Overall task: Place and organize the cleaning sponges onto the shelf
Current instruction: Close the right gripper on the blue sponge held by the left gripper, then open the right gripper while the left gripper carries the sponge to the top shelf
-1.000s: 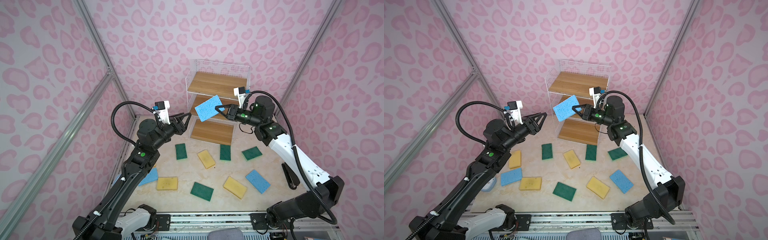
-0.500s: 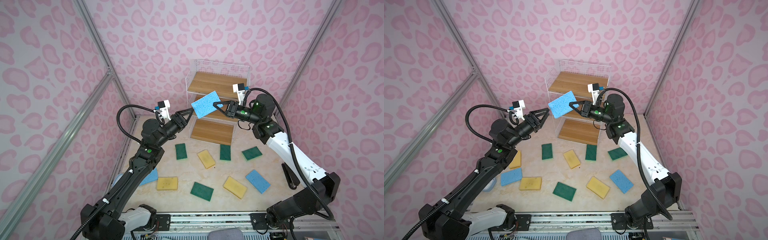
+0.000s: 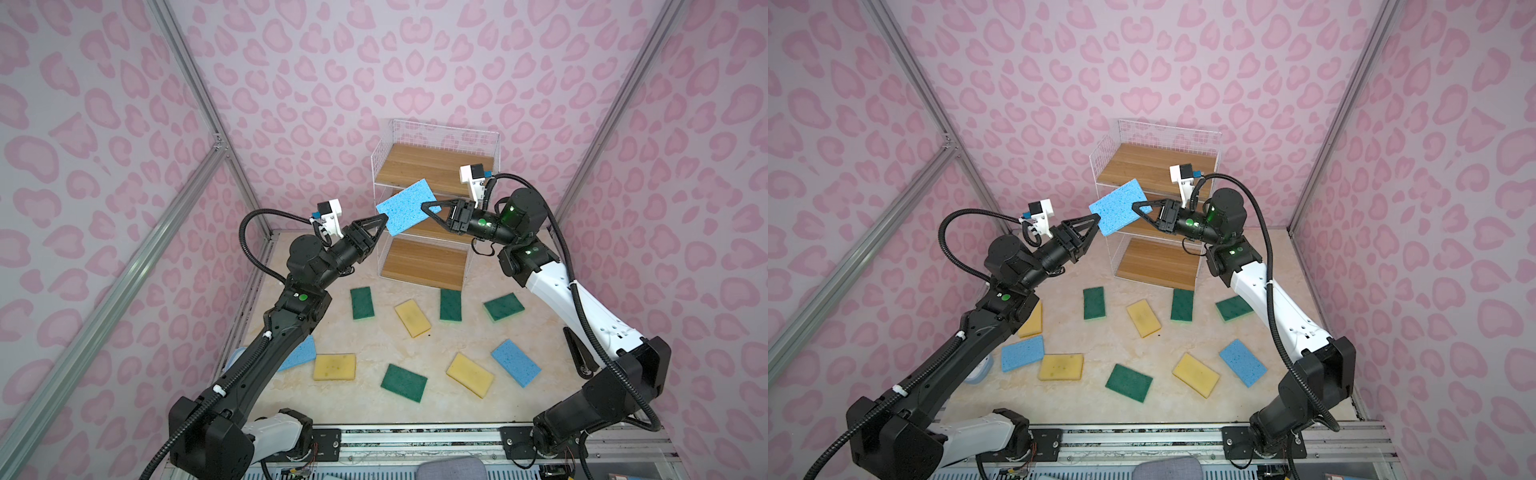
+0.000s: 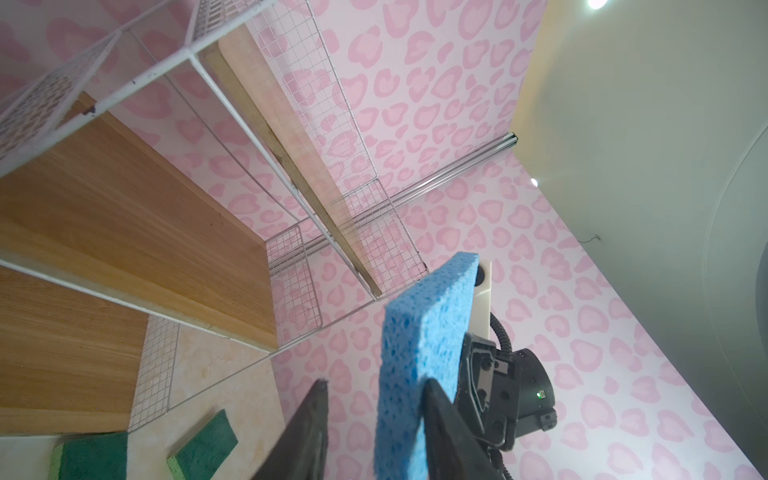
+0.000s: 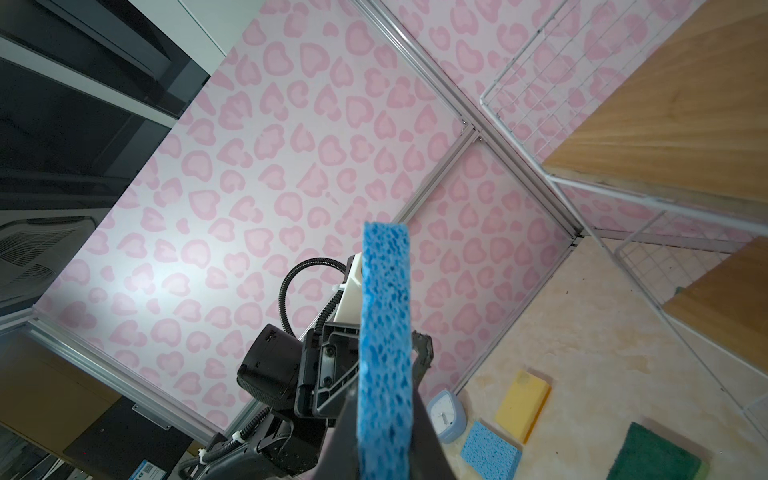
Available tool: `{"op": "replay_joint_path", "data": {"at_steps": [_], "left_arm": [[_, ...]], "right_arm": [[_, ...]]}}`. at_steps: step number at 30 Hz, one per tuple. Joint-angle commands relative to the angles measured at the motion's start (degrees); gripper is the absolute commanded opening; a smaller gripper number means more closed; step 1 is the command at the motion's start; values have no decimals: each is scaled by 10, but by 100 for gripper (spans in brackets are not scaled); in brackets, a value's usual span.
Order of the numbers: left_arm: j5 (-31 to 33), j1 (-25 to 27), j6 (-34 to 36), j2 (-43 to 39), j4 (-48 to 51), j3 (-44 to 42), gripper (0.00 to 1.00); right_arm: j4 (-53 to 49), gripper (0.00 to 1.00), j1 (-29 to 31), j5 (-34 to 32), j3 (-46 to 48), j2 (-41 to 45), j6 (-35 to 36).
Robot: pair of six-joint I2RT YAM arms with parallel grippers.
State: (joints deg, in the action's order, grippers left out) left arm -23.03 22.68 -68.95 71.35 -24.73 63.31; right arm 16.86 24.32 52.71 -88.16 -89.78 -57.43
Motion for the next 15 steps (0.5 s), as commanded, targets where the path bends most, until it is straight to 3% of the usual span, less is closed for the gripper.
{"op": "replay_joint_path", "data": {"at_steps": [1,7,11,15], "left_arm": [[-7,0,-11,7,-43,9,37],[-16,0,-20,13,-56,8,23],[-15,0,-18,9,-56,9,4],[-12,-1,-20,5,-46,12,4]], "right_arm": [[21,17,1,11,1,-7,-3],[19,17,1,7,-3,-12,-1],[10,18,1,2,-8,-17,4],[-3,42,1,-5,-12,-19,20]]}}
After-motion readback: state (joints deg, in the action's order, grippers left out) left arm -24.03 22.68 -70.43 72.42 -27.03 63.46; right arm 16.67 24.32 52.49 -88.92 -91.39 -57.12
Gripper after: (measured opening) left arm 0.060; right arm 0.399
